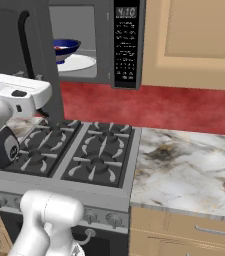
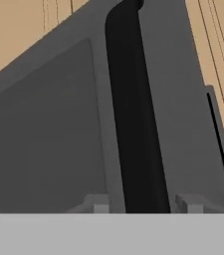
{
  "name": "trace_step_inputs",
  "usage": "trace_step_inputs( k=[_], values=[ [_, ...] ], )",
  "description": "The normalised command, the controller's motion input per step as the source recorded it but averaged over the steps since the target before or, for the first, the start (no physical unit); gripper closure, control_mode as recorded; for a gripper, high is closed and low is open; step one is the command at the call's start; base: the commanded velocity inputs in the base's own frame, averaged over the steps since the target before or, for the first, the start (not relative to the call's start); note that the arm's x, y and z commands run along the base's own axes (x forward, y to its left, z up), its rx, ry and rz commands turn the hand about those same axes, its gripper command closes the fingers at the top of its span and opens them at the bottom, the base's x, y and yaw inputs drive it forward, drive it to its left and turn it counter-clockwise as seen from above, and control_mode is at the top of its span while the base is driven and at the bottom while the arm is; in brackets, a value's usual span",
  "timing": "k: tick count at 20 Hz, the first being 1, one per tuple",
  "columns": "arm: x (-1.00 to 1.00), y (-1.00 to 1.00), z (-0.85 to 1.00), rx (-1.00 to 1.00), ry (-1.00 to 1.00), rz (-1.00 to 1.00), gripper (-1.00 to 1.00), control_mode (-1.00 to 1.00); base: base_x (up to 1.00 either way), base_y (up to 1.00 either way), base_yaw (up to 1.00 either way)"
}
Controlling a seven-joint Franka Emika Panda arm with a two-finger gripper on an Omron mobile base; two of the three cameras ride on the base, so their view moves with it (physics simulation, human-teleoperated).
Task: The microwave is finished heating the shrimp and bell pepper. Take the bowl containing the food and place it on the dining counter.
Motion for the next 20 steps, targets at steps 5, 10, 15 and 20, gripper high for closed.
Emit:
trace_step_inputs(
  k=[5, 10, 15, 20],
  values=[
    [-0.70, 0.67, 0.24, -0.04, 0.03, 0.00, -1.00, -1.00, 0.00, 0.00, 0.00],
    [-0.71, 0.11, -0.28, -0.16, 0.00, 0.08, -1.00, -1.00, 0.00, 0.00, 0.00],
    [-1.00, 0.01, -0.07, -0.12, -0.04, 0.05, -1.00, -1.00, 0.00, 0.00, 0.00],
    [-0.92, -0.47, 0.08, 0.02, -0.02, 0.02, -1.00, -1.00, 0.00, 0.00, 0.00]
  ],
)
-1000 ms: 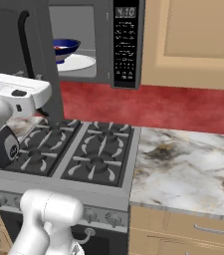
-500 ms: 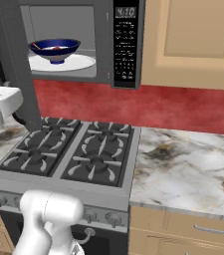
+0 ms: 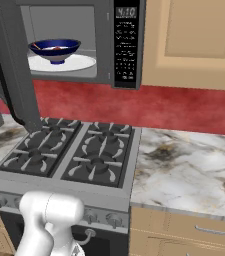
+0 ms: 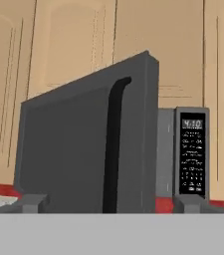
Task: The microwave is finished heating the shrimp and bell pepper. Take the bowl containing the food and place it on the dining counter.
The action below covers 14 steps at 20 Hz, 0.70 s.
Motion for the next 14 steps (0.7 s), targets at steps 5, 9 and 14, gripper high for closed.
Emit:
trace_step_inputs(
  k=[5, 9, 14],
  values=[
    [-0.05, -1.00, 0.38, 0.44, 0.00, 0.27, -1.00, -1.00, 0.00, 0.00, 0.00],
    [0.00, -1.00, 0.01, 0.58, 0.03, 0.28, -1.00, -1.00, 0.00, 0.00, 0.00],
    [0.47, -0.99, -0.64, 0.62, 0.24, 0.23, -1.00, -1.00, 0.00, 0.00, 0.00]
  ],
)
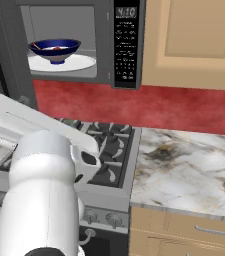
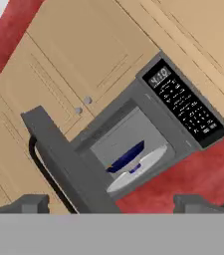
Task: The microwave is finished heating the shrimp and bell pepper. Take the bowl containing the food and place it on the dining counter.
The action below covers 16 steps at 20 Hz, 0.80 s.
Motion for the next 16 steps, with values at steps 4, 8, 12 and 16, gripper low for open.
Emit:
trace_step_inputs(
  k=[4, 8, 12, 16],
  values=[
    [0.97, -0.61, -0.39, 0.62, 0.23, 0.21, -1.00, -1.00, 0.00, 0.00, 0.00],
    [1.00, -0.02, 0.00, 0.42, 0.30, 0.32, -1.00, -1.00, 0.00, 0.00, 0.00],
    [1.00, 0.31, 0.00, 0.21, 0.35, 0.38, -1.00, -1.00, 0.00, 0.00, 0.00],
    [1.00, 0.21, 0.00, 0.16, 0.29, 0.41, -1.00, -1.00, 0.00, 0.00, 0.00]
  ],
)
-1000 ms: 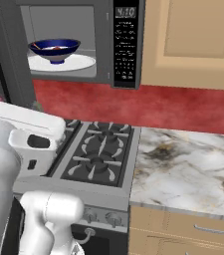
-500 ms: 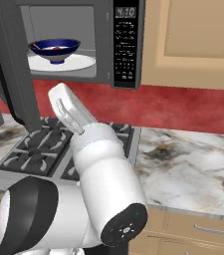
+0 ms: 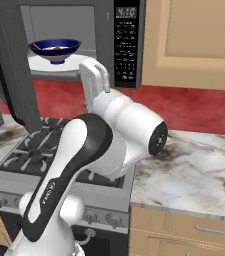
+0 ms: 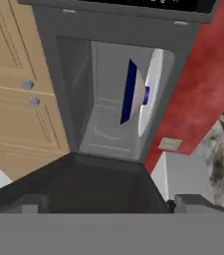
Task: The microwave is finished heating the shrimp and bell pepper. Take the bowl containing the food and place it on the dining counter.
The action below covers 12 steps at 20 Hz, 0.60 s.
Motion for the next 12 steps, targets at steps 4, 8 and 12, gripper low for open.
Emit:
trace_step_inputs(
  k=[4, 8, 12],
  values=[
    [1.00, 0.54, 0.00, 0.08, 0.22, 0.39, -1.00, -1.00, 0.00, 0.00, 0.00],
    [0.89, 0.69, 0.00, 0.05, 0.19, 0.42, -1.00, -1.00, 0.00, 0.00, 0.00],
    [0.05, 0.98, 0.03, 0.00, 0.06, 0.47, -1.00, -1.00, 0.00, 0.00, 0.00]
  ],
)
